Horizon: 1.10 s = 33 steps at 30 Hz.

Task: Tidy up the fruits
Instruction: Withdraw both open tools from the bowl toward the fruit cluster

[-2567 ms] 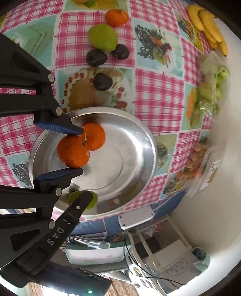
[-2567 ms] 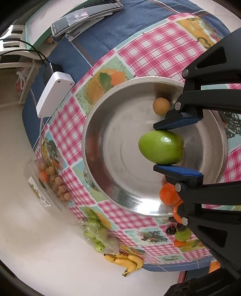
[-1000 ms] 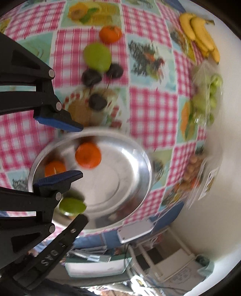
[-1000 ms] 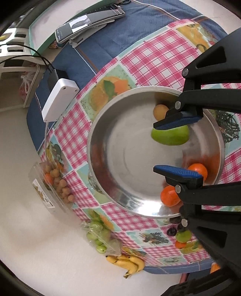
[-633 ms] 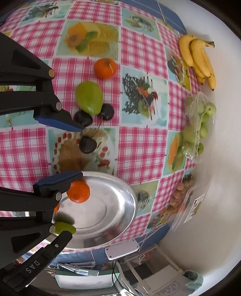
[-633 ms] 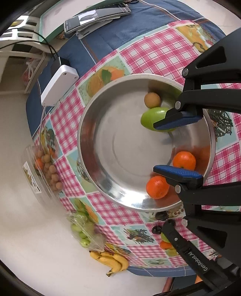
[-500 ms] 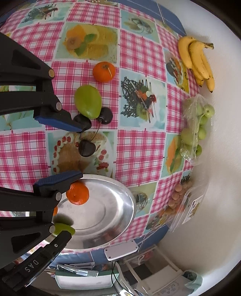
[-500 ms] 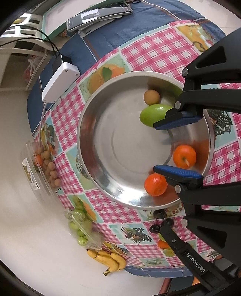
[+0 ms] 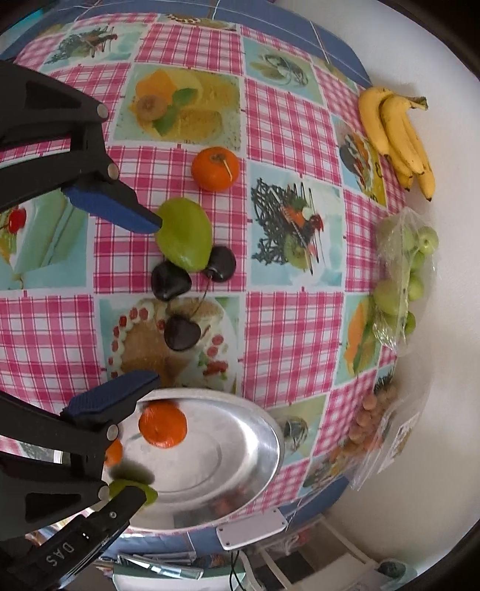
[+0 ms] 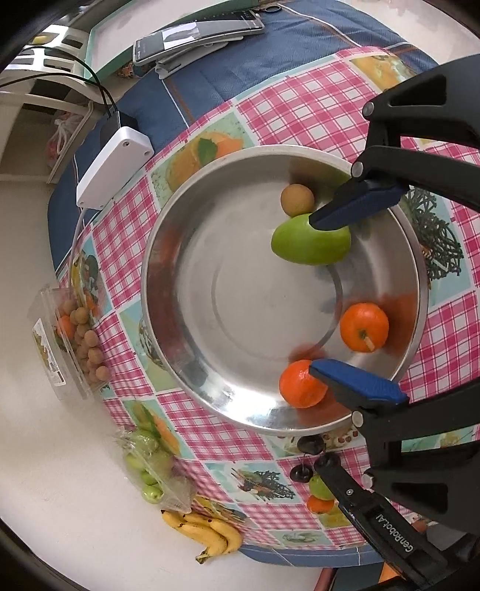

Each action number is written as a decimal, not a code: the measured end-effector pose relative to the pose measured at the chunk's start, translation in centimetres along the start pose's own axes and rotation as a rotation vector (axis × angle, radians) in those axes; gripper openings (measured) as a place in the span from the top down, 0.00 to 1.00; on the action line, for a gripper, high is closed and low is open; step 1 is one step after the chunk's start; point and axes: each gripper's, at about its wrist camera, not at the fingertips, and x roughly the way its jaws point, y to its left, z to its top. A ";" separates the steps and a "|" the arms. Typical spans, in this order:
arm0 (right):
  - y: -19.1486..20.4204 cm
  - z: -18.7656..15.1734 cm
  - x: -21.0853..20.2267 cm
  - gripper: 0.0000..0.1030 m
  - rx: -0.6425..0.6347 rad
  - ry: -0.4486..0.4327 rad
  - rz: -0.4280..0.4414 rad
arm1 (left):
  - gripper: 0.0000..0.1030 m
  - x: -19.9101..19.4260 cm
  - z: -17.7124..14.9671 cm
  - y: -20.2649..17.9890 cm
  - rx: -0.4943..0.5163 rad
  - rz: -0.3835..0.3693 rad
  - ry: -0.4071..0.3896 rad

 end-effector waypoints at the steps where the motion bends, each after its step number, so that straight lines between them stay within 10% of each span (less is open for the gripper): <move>1: 0.0 0.0 0.1 0.29 -0.002 0.003 -0.001 | 0.19 0.1 0.0 0.1 -0.004 -0.001 0.002; 13: 0.3 0.0 0.3 0.16 -0.028 0.012 -0.004 | 0.00 0.2 0.1 1.1 -0.036 0.035 -0.027; 16: 0.3 0.1 0.3 0.00 -0.041 0.005 -0.023 | 0.00 0.1 0.1 1.6 -0.058 0.033 -0.032; 33: 2.2 -0.1 0.4 0.00 -0.061 -0.014 0.059 | 0.00 -1.7 1.2 5.0 -0.135 0.009 -0.095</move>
